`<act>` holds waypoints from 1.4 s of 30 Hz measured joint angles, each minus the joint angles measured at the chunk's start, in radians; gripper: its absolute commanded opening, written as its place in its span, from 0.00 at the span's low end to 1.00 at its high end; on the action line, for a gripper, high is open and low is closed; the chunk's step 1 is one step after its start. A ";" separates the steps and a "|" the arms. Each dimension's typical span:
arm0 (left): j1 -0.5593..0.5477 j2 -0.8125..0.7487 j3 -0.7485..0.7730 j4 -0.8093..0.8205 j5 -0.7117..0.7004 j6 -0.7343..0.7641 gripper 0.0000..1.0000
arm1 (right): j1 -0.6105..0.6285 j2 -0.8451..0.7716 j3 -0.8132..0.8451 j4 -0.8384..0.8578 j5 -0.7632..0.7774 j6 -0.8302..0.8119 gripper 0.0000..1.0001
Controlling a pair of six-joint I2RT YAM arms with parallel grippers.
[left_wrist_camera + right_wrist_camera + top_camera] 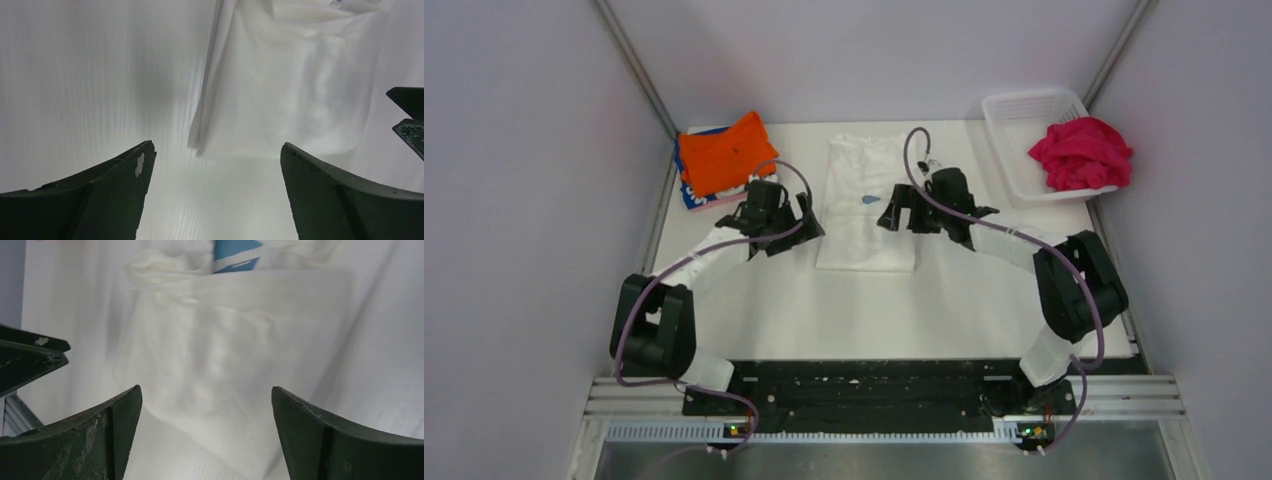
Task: Fold and stack the t-shirts
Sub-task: Grab one side of the 2/3 rectangular tshirt with both arms
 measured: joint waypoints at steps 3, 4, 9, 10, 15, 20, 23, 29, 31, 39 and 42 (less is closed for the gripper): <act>-0.003 -0.108 -0.123 -0.013 -0.003 -0.023 0.99 | 0.094 0.016 0.013 0.025 -0.036 -0.016 0.99; -0.003 -0.144 -0.157 -0.018 -0.007 -0.033 0.99 | 0.115 0.032 0.026 0.031 -0.048 -0.017 0.99; -0.003 -0.254 -0.259 -0.021 -0.026 -0.066 0.99 | 0.178 0.225 0.191 0.082 -0.105 -0.011 0.99; -0.003 -0.262 -0.270 -0.021 -0.027 -0.072 0.99 | 0.179 0.276 0.241 0.088 -0.105 -0.005 0.99; -0.003 -0.256 -0.288 -0.012 -0.026 -0.090 0.99 | 0.171 0.519 0.537 0.091 -0.062 0.012 0.99; -0.003 -0.187 -0.283 0.036 -0.023 -0.092 0.94 | 0.148 0.578 0.665 0.091 -0.004 0.021 0.99; -0.003 -0.120 -0.267 0.057 -0.008 -0.097 0.85 | 0.126 0.533 0.630 0.097 0.016 0.018 0.99; -0.003 -0.013 -0.232 0.120 0.049 -0.110 0.63 | 0.106 0.212 0.270 0.065 0.102 0.005 0.99; -0.003 0.009 -0.231 0.141 0.074 -0.114 0.54 | 0.103 0.078 0.140 0.056 0.134 0.013 0.99; -0.019 0.080 -0.227 0.204 0.159 -0.123 0.34 | 0.079 -0.204 -0.192 0.013 0.219 0.113 0.98; -0.023 0.095 -0.227 0.219 0.167 -0.134 0.05 | 0.078 -0.222 -0.278 -0.005 0.218 0.157 0.93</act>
